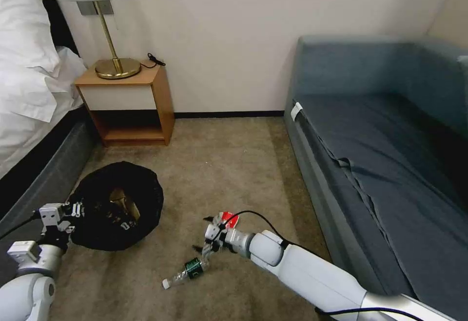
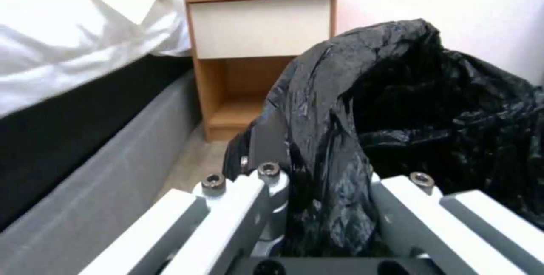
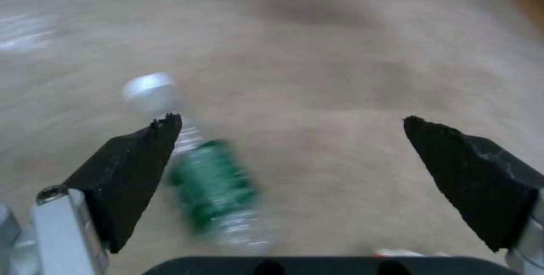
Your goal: Pick up the trash bin, then pick up the garbage on the floor and place it into the trash bin.
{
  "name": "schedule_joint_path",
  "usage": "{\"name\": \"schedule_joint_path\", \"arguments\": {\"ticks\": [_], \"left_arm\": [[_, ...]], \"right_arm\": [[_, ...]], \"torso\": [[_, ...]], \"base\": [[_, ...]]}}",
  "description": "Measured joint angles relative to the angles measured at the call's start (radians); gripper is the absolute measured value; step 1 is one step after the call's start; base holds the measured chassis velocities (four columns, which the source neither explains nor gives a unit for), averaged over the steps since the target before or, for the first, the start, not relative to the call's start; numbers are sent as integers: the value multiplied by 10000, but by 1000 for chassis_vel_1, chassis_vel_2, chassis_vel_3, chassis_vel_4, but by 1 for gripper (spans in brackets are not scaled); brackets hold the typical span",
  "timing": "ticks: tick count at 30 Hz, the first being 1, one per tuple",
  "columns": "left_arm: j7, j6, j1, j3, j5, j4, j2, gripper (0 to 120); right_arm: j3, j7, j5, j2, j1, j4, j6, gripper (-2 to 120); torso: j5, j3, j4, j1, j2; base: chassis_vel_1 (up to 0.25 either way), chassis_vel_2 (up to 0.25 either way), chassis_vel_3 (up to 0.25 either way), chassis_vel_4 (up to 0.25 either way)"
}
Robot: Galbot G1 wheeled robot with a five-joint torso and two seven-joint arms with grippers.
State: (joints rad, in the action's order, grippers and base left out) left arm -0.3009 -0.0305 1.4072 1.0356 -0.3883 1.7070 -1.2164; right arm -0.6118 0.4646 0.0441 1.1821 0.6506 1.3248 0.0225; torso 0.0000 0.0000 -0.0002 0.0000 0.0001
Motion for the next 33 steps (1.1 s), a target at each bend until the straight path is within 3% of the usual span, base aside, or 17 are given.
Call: {"name": "schedule_joint_path", "arguments": {"ticks": [6, 18, 28, 31, 33], "left_arm": [[16, 78, -125, 20, 81, -146, -3, 5], [153, 433, -445, -226, 272, 110, -98, 5], [141, 368, -282, -46, 245, 161, -112, 5], [137, 325, -209, 13, 224, 199, -112, 5], [124, 291, -155, 48, 205, 251, -129, 5]], "right_arm": [[-15, 1523, -1155, 523, 57, -769, -757, 100], [-197, 1015, -1556, 1789, 13, -3535, -1580, 100], [-168, 788, -1606, 2333, -91, -4629, -1808, 100], [-169, 717, -1489, 2375, -86, -4712, -1835, 93], [-173, 705, -1357, 2359, -70, -4703, -1840, 82]], "torso": [[0, 0, 4, 0, 0], [-1, 0, 1, 0, 0], [-1, 0, 3, 0, -1], [-1, 0, 3, 0, -1], [0, 0, 3, 0, -2]], "base": [[0, 0, 0, 0], [0, 0, 0, 0], [0, 0, 0, 0], [0, 0, 0, 0], [0, 0, 0, 0]]}}
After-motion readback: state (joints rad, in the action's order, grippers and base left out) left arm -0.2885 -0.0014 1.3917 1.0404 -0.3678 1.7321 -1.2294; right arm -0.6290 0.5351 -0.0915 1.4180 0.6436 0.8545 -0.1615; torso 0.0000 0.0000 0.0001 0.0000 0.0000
